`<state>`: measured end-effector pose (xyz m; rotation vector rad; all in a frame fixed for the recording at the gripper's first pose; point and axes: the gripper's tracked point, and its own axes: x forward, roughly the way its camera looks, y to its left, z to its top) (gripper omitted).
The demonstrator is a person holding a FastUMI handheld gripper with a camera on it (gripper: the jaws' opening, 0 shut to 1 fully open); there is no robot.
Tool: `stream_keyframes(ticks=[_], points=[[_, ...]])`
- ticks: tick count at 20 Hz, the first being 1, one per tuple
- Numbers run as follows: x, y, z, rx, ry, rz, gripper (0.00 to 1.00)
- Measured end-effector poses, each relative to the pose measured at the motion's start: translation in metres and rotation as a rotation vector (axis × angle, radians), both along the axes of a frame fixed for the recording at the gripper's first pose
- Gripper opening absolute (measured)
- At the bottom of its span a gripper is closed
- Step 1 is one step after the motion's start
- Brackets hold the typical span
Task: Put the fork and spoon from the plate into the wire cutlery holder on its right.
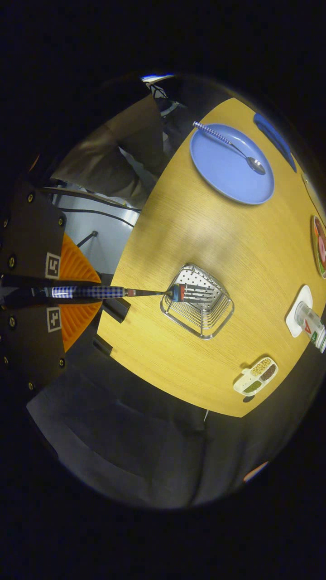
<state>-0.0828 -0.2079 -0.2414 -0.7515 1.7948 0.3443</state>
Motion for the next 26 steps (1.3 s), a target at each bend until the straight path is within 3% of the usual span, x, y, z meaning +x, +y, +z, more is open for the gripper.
stream_keyframes(ticks=[11, 14, 18, 20, 22, 23, 24, 26], points=[[0.037, -0.017, -0.040, -0.076, 0.149, 0.125, 0.08], [0.038, -0.015, -0.049, -0.075, 0.195, 0.120, 0.09], [0.047, -0.011, -0.054, -0.057, 0.148, 0.087, 0.14], [0.050, -0.011, -0.051, -0.055, 0.128, 0.069, 0.24], [0.051, -0.009, -0.048, -0.040, 0.103, 0.049, 0.80], [0.051, -0.007, -0.045, -0.028, 0.081, 0.029, 0.89], [0.054, -0.003, -0.042, -0.015, 0.051, 0.011, 0.86], [0.058, 0.010, -0.034, 0.034, -0.032, -0.033, 0.97]])
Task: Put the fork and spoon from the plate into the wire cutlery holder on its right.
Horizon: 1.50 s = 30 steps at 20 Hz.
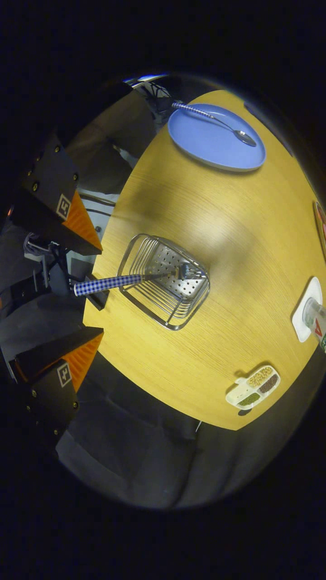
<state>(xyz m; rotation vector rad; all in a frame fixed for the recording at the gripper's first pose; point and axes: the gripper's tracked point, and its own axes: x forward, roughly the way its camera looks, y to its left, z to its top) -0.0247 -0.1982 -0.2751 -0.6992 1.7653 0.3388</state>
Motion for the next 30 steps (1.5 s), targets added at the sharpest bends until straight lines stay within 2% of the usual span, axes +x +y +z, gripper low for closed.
stream_keyframes(ticks=[3, 5, 7, 11, 14, 19, 23, 30], points=[[0.015, 0.021, 0.020, 0.063, -0.192, -0.091, 0.96], [0.008, 0.034, 0.029, 0.101, -0.243, -0.134, 0.96], [0.004, 0.045, 0.039, 0.119, -0.291, -0.128, 0.96], [-0.011, 0.076, 0.057, 0.200, -0.380, -0.180, 0.96], [-0.015, 0.108, 0.058, 0.304, -0.440, -0.193, 0.96], [-0.039, 0.157, 0.054, 0.416, -0.444, -0.244, 0.96], [-0.057, 0.190, 0.043, 0.479, -0.391, -0.228, 0.97], [-0.070, 0.248, 0.032, 0.554, -0.386, -0.265, 0.97]])
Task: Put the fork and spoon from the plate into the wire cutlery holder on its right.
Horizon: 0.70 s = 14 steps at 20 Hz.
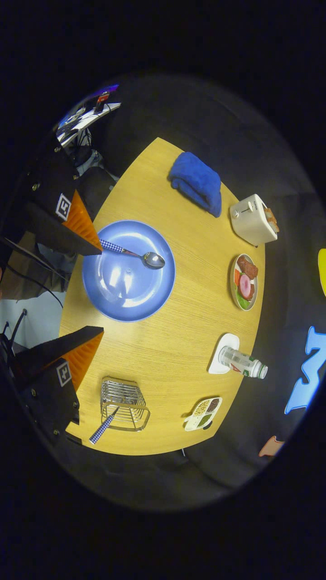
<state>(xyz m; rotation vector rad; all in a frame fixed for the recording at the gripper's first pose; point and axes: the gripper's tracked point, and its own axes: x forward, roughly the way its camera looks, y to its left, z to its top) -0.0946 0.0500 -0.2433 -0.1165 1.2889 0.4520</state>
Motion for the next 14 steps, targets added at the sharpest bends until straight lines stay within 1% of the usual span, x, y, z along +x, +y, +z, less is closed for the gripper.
stream_keyframes(ticks=[2, 11, 14], points=[[-0.004, 0.009, -0.006, -0.007, 0.001, -0.017, 0.97], [-0.014, 0.058, -0.040, 0.004, 0.015, -0.042, 0.97], [-0.014, 0.068, -0.053, -0.008, 0.033, -0.067, 0.97]])
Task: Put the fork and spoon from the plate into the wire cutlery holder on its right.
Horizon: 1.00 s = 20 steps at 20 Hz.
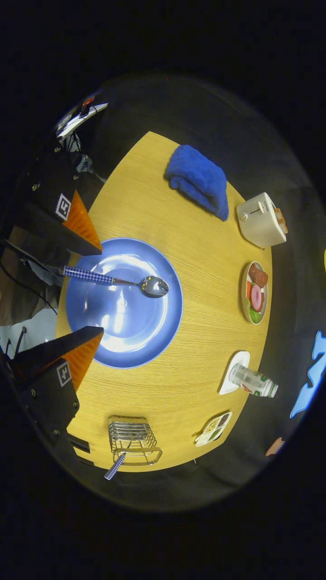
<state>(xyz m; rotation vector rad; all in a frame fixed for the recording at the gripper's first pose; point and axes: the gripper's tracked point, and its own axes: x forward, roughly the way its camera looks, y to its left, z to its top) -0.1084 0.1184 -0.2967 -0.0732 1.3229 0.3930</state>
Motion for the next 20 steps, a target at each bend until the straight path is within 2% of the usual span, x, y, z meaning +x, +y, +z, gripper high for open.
stream_keyframes(ticks=[8, 14, 17, 18, 19, 20], points=[[-0.015, 0.011, -0.035, -0.034, 0.073, -0.036, 0.97], [-0.015, 0.012, -0.044, -0.034, 0.102, -0.055, 0.96], [-0.021, 0.015, -0.049, -0.032, 0.143, -0.046, 0.56], [-0.017, 0.009, -0.041, -0.040, 0.160, -0.042, 0.55], [-0.023, 0.013, -0.071, -0.024, 0.160, -0.052, 0.35], [-0.025, 0.010, -0.073, -0.030, 0.179, -0.037, 0.15]])
